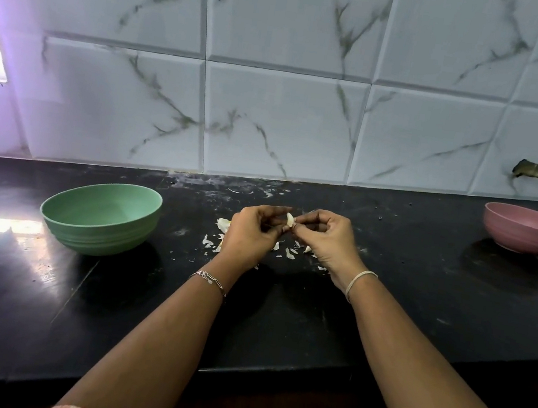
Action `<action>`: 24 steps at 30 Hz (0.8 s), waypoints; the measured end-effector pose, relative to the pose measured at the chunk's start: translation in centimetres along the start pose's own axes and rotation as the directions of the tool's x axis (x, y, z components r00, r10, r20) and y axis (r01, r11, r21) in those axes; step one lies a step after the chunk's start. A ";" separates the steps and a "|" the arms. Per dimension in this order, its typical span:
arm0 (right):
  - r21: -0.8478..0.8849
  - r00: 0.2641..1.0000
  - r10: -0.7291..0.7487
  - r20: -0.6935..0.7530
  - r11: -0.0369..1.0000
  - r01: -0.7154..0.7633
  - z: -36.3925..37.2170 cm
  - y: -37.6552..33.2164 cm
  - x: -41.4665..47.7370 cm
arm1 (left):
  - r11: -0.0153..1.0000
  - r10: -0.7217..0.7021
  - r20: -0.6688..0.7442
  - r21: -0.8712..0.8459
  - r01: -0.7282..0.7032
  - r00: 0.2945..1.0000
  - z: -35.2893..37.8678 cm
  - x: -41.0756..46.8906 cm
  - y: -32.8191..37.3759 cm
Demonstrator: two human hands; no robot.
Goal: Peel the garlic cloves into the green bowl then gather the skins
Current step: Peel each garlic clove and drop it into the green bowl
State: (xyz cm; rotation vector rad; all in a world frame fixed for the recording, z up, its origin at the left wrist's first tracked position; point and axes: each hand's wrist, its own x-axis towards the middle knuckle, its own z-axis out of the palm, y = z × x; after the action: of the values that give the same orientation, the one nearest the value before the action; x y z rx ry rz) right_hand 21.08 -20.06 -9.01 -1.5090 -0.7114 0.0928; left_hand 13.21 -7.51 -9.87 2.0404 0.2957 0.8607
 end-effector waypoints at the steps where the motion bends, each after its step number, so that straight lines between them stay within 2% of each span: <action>1: -0.001 1.000 -0.002 -0.003 1.000 0.002 0.0 0.0 0.0 | 1.000 -0.002 0.000 -0.011 0.002 1.000 0.0 0.0 0.0; 16: 0.027 1.000 0.007 -0.021 1.000 -0.006 0.1 0.4 0.4 | 1.000 -0.003 -0.026 0.024 0.004 1.000 0.1 0.0 -0.1; 24: 0.059 1.000 0.012 0.011 0.998 -0.013 0.1 0.4 0.3 | 0.995 -0.052 -0.005 -0.086 0.052 0.999 0.2 0.3 -0.2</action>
State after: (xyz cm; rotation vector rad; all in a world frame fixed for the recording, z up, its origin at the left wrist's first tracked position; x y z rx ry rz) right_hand 21.42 -19.74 -9.23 -1.4578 -0.7020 0.1300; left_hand 13.60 -7.36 -9.90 1.9426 0.3090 0.8346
